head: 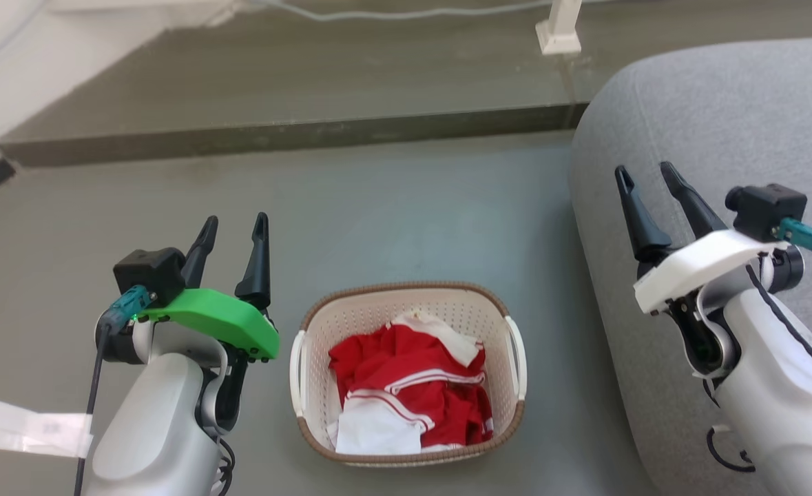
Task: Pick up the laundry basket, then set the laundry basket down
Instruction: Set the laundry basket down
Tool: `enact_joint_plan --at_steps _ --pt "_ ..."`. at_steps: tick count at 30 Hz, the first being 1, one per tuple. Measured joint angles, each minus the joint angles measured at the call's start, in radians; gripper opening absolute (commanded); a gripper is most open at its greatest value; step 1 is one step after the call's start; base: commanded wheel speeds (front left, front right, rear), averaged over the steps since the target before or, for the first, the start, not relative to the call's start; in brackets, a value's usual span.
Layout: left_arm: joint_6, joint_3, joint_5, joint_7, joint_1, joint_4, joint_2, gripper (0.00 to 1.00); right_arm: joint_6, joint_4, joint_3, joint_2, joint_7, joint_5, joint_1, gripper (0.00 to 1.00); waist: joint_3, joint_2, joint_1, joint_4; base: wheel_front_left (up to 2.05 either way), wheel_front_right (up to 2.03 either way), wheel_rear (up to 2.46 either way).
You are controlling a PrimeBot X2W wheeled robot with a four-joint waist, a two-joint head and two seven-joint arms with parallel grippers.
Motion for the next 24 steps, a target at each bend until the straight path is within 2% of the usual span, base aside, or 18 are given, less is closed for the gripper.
enact_joint_plan --at_steps 8,17,24 --pt "0.004 0.060 0.053 0.000 0.077 -0.123 -0.001 1.00 -0.044 -0.098 -0.068 -0.003 0.000 -0.069 0.089 1.00 -0.088 0.0000 0.0000 0.001 0.00 0.00 0.00" --pt "0.009 0.086 0.099 0.000 0.166 -0.184 -0.004 1.00 -0.060 -0.176 -0.123 0.000 0.000 -0.119 0.168 1.00 -0.105 0.0000 0.0000 -0.006 0.00 0.00 0.00" --pt "0.009 0.108 0.116 0.000 0.193 -0.222 -0.011 1.00 -0.059 -0.213 -0.149 0.015 0.000 -0.144 0.205 1.00 -0.103 0.0000 0.0000 -0.008 0.00 0.00 0.00"
